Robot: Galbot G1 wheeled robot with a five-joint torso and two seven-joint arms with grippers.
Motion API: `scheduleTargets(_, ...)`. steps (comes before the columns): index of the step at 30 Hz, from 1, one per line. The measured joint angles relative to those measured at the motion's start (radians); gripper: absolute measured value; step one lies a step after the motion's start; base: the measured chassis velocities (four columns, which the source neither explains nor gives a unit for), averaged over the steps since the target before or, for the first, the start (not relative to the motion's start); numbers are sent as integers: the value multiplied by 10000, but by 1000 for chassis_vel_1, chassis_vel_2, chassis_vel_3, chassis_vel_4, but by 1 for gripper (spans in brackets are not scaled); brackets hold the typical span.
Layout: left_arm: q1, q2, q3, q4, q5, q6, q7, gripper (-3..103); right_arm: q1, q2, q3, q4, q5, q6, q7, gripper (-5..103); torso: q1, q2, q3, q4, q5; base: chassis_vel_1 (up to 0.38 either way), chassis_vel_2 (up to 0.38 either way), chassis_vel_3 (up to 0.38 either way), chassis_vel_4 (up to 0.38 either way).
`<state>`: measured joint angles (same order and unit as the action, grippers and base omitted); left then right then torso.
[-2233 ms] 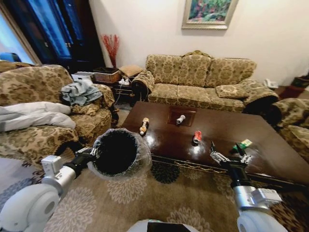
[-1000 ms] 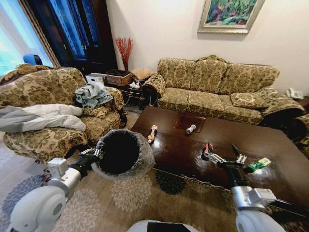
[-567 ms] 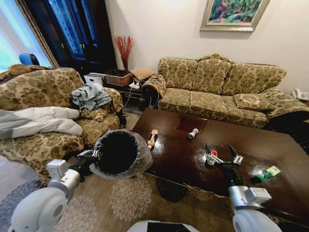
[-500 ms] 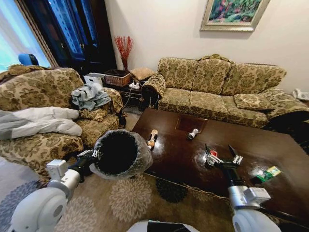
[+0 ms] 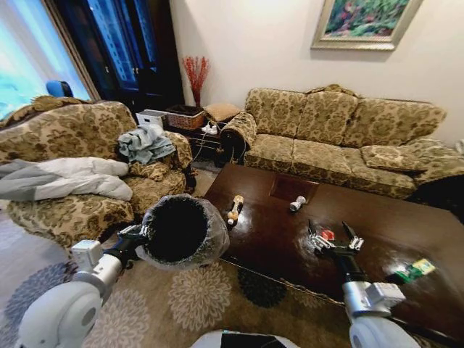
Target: Move to the front of the table and place the trash on the table into the trash bin.
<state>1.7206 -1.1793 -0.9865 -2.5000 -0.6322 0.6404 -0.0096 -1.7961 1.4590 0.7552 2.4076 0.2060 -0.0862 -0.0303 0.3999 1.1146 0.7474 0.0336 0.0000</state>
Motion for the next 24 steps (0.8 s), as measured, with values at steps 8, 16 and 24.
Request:
scheduleTargets(8, 9, -31, 90, 0, 151, -283, 98, 3, -88, 19, 29, -132, 54, 446, -268, 100, -9, -7, -9, 7, 1, 91, 92, 93, 81)
scheduleTargets(16, 8, -1, 112, 0, 185, -317, 200, 3, -124, 33, 30, -236, 38, 487, -272, 100, -12, -11, -12, -1, 1, -37, 63, 66, -41)
scheduleTargets(24, -30, -19, 219, 0, 192, -317, 197, 3, 21, 44, -85, -422, -14, 489, -278, 100, -8, -20, -10, 0, 0, -134, 154, 139, -140)
